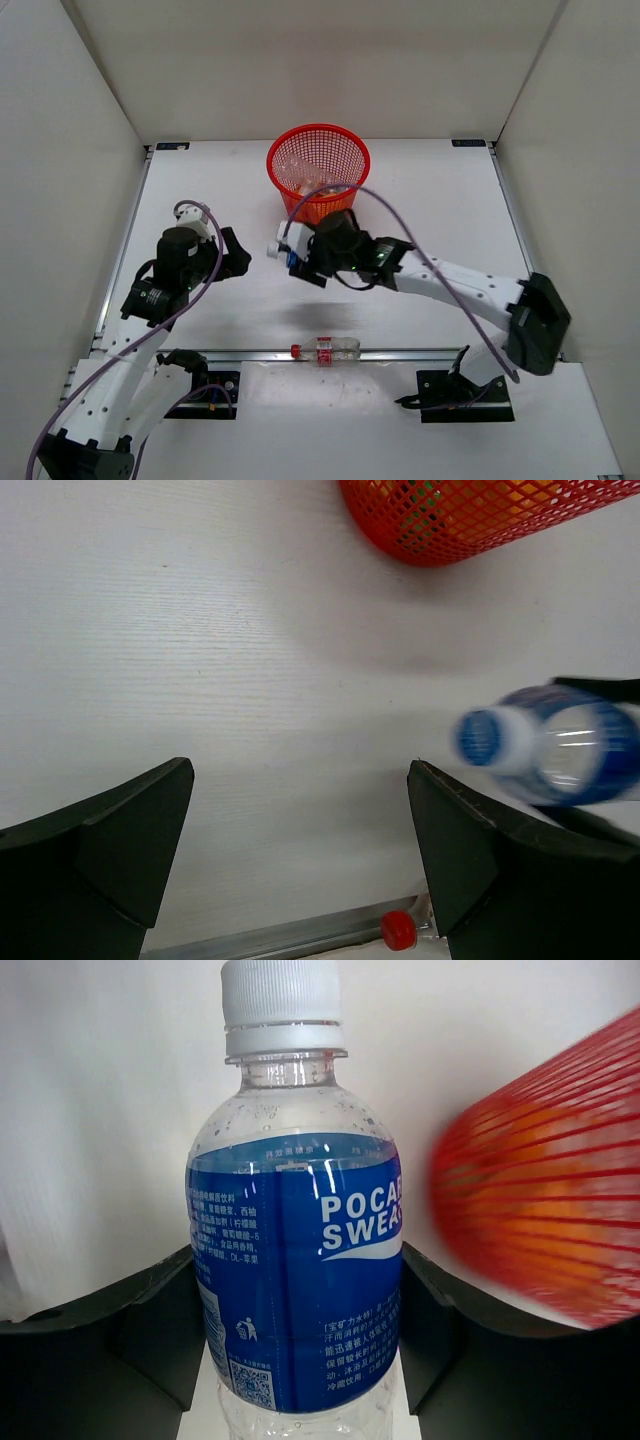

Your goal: Put the plastic bottles in the bin

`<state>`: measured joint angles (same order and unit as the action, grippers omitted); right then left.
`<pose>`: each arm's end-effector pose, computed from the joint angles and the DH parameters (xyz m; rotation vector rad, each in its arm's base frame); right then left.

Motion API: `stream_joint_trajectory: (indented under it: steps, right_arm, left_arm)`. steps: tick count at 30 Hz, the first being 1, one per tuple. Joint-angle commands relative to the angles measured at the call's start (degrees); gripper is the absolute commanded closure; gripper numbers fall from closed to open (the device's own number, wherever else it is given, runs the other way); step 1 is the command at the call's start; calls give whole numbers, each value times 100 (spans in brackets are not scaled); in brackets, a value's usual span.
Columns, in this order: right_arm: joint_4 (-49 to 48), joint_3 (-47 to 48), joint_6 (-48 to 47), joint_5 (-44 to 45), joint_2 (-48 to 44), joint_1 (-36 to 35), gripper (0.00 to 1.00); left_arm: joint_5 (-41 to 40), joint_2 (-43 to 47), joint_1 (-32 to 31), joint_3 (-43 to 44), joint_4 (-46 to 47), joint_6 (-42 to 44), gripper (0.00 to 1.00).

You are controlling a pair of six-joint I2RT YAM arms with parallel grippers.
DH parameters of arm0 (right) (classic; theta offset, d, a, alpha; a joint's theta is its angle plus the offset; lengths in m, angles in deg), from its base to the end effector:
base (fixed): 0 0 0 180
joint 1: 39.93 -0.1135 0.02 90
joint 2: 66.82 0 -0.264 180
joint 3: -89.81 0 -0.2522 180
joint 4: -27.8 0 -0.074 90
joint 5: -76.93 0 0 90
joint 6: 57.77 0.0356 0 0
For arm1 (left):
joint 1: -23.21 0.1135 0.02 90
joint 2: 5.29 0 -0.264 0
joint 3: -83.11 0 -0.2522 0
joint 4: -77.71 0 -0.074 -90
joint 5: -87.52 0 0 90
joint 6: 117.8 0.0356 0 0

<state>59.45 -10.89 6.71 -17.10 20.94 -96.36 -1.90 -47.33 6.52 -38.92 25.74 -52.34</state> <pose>0.1875 0.2871 0.2696 -1.5331 1.7079 0.3623 0.1484 -0.0449 0.2950 -0.1469 2.2257 -0.4104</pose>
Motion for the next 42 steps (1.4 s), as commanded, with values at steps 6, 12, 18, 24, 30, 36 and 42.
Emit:
stream_joint_trajectory:
  steps: [6, 12, 18, 24, 30, 36, 42]
  right_arm:
    - [-2156, 1091, -366, -1125, -894, 1403, 56]
    - [-2413, 2698, 599, -2337, 547, 2520, 52]
    - [-2404, 3439, 1110, -2550, 1638, 2777, 44]
    - [-2098, 3676, 1006, -1952, 1832, 2628, 1]
    - [-1325, 3501, 1337, -1601, 1218, 2724, 0]
    - [-270, 2553, 2787, -602, -37, 3111, 0]
    - [320, 543, 4009, -1229, -1594, 4700, 1]
  left_arm:
    - [-49, 56, 60, -210, 271, -148, 1]
    - [-40, 65, 35, -281, 254, -297, 1]
    - [-14, 161, 34, -430, 262, -429, 1]
    - [205, -128, 69, -325, 420, -386, 1]
    - [880, -620, -176, 34, 263, 413, 1]
    - [2285, -1849, -1626, 501, 464, 1572, 1]
    - [4019, -2501, -2207, 361, 1131, 2041, 1]
